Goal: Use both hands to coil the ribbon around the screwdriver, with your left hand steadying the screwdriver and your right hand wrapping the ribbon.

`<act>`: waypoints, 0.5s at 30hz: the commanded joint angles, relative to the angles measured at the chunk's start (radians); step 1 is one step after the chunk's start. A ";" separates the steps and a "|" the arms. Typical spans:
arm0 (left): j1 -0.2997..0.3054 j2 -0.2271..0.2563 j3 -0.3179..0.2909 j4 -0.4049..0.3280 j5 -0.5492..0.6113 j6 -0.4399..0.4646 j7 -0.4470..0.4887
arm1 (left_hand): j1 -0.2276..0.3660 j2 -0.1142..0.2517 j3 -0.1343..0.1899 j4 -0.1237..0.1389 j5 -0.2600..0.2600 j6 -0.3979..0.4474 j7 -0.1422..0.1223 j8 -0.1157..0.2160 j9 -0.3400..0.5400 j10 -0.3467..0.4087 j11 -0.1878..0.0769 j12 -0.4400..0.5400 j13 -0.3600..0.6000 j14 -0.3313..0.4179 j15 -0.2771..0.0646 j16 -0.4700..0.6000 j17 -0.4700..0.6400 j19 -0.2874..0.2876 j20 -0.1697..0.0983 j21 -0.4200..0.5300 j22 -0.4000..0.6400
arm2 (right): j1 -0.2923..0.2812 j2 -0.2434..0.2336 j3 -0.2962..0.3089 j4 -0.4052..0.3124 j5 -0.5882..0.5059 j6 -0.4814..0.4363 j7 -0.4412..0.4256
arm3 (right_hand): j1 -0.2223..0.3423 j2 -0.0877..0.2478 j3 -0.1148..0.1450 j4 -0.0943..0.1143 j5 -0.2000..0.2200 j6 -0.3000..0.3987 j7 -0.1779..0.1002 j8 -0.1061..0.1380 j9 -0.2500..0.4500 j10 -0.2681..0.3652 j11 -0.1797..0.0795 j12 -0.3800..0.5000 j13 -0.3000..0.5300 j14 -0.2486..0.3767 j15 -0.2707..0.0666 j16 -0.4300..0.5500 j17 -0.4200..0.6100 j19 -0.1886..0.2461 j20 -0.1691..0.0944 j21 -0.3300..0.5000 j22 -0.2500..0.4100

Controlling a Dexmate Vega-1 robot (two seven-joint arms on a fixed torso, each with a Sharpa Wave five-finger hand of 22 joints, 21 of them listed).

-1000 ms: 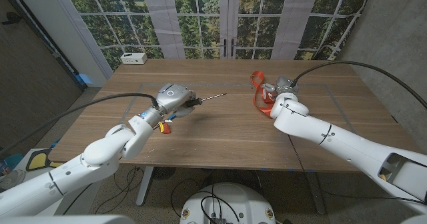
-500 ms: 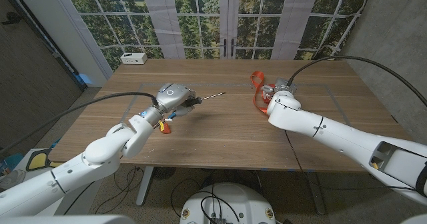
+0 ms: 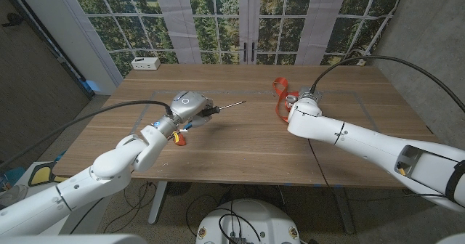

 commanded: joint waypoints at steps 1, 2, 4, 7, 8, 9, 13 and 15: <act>0.016 0.008 -0.007 -0.012 -0.004 0.012 0.002 | 0.144 0.139 0.001 0.005 0.008 0.014 -0.018 0.008 0.010 0.093 -0.085 -0.001 0.005 0.159 -0.177 -0.003 0.006 -0.004 -0.064 0.011 0.002 | -0.002 0.044 -0.021 0.063 -0.205 -0.009 0.166 | 0.018 -0.001 -0.003 -0.004 0.006 0.023 -0.004 0.007 0.004 0.027 -0.003 0.012 0.002 0.032 -0.007 0.014 0.002 0.020 -0.003 -0.001 0.005; 0.019 0.007 -0.008 -0.013 -0.002 0.014 0.006 | 0.144 0.139 0.001 0.005 0.008 0.014 -0.019 0.009 0.010 0.094 -0.087 -0.001 0.005 0.159 -0.177 -0.004 0.007 -0.004 -0.064 0.012 0.001 | 0.000 0.046 -0.026 0.066 -0.228 -0.009 0.193 | 0.019 -0.001 -0.004 -0.005 0.006 0.028 -0.005 0.008 0.004 0.030 -0.006 0.013 0.003 0.033 -0.007 0.014 0.002 0.022 -0.003 -0.002 0.005; 0.021 0.009 -0.010 -0.016 -0.006 0.016 0.002 | 0.145 0.139 0.001 0.005 0.008 0.015 -0.019 0.009 0.010 0.094 -0.084 -0.002 0.005 0.160 -0.177 -0.005 0.008 -0.005 -0.063 0.014 0.000 | -0.009 0.056 -0.012 0.075 -0.247 -0.009 0.212 | 0.022 -0.001 -0.005 -0.005 0.007 0.034 -0.007 0.009 0.004 0.039 -0.010 0.015 0.003 0.036 -0.010 0.015 0.002 0.024 -0.003 -0.002 0.005; 0.028 0.010 -0.013 -0.018 -0.003 0.021 0.009 | 0.146 0.138 0.001 0.004 0.008 0.014 -0.022 0.010 0.012 0.093 -0.083 -0.004 0.004 0.161 -0.177 -0.006 0.010 -0.007 -0.064 0.017 -0.001 | 0.011 0.053 -0.039 0.081 -0.256 -0.009 0.242 | 0.030 0.003 -0.005 -0.006 0.008 0.059 -0.009 0.015 0.005 0.057 -0.010 0.020 0.003 0.055 -0.016 0.023 0.005 0.031 -0.005 -0.004 0.005; 0.029 0.011 -0.014 -0.018 -0.004 0.021 0.012 | 0.146 0.138 0.000 0.005 0.008 0.014 -0.021 0.010 0.011 0.093 -0.084 -0.005 0.003 0.161 -0.177 -0.007 0.011 -0.006 -0.064 0.018 -0.002 | 0.004 0.047 -0.032 0.076 -0.244 0.006 0.225 | 0.035 0.005 -0.006 -0.007 0.009 0.076 -0.008 0.019 0.005 0.070 -0.014 0.024 0.004 0.064 -0.021 0.027 0.007 0.034 -0.006 -0.006 0.005; 0.030 0.012 -0.015 -0.019 -0.003 0.023 0.009 | 0.146 0.138 0.000 0.005 0.008 0.013 -0.021 0.009 0.011 0.093 -0.085 -0.005 0.004 0.161 -0.177 -0.007 0.011 -0.007 -0.064 0.019 -0.002 | 0.007 0.057 -0.033 0.083 -0.235 -0.007 0.211 | 0.043 0.010 -0.004 -0.009 0.011 0.082 -0.008 0.019 0.005 0.085 -0.010 0.030 0.005 0.071 -0.022 0.031 0.008 0.038 -0.008 -0.006 0.005; 0.028 0.014 -0.013 -0.021 -0.002 0.025 -0.003 | 0.146 0.138 0.000 0.005 0.008 0.013 -0.022 0.009 0.011 0.096 -0.086 -0.005 0.005 0.161 -0.177 -0.009 0.013 -0.008 -0.065 0.022 -0.003 | 0.012 0.049 -0.032 0.075 -0.189 0.008 0.188 | 0.078 0.037 0.003 -0.013 0.015 0.142 -0.010 0.030 0.006 0.153 -0.013 0.059 0.014 0.147 -0.044 0.067 0.023 0.055 -0.017 -0.011 0.006; 0.030 0.015 -0.014 -0.019 -0.005 0.021 0.003 | 0.146 0.138 0.000 0.005 0.008 0.012 -0.020 0.009 0.011 0.098 -0.088 -0.005 0.005 0.161 -0.177 -0.010 0.014 -0.009 -0.064 0.023 -0.004 | 0.031 0.045 -0.044 0.077 -0.165 0.004 0.203 | 0.094 0.047 0.004 -0.014 0.016 0.185 -0.012 0.040 0.007 0.195 -0.019 0.082 0.021 0.179 -0.054 0.083 0.033 0.065 -0.020 -0.013 0.006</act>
